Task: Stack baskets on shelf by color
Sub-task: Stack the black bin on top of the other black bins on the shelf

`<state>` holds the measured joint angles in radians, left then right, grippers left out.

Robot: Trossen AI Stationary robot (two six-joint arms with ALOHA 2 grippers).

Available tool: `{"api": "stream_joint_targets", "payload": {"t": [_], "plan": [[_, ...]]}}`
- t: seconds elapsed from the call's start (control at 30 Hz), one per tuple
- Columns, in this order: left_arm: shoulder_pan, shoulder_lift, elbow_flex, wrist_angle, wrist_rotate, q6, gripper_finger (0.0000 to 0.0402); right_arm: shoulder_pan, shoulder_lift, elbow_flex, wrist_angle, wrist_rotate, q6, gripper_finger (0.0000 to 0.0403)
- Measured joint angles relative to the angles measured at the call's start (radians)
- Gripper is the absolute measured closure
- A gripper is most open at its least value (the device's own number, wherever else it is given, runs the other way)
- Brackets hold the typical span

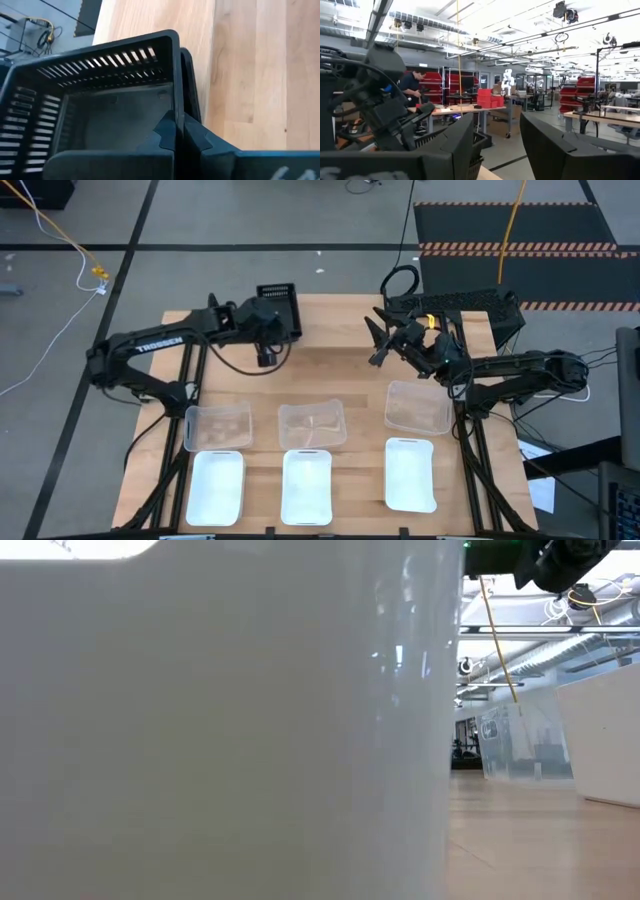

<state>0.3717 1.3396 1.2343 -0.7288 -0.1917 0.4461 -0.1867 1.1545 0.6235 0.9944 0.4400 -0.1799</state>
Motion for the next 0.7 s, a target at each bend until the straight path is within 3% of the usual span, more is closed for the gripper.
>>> {"api": "stream_joint_targets", "payload": {"t": [0.2,0.4,0.7], "plan": [[0.012,-0.012,0.0,-0.014,0.012,0.013,0.0376,-0.002,0.0,0.0,0.001,0.0,-0.018,0.0248],[0.046,-0.012,0.0,-0.031,0.107,-0.001,0.0343,-0.003,0.0,0.0,0.0,0.0,-0.019,0.0248],[0.073,-0.045,0.001,-0.041,0.115,0.002,0.0232,-0.003,0.0,0.0,-0.003,0.0,-0.019,0.0248]]}}
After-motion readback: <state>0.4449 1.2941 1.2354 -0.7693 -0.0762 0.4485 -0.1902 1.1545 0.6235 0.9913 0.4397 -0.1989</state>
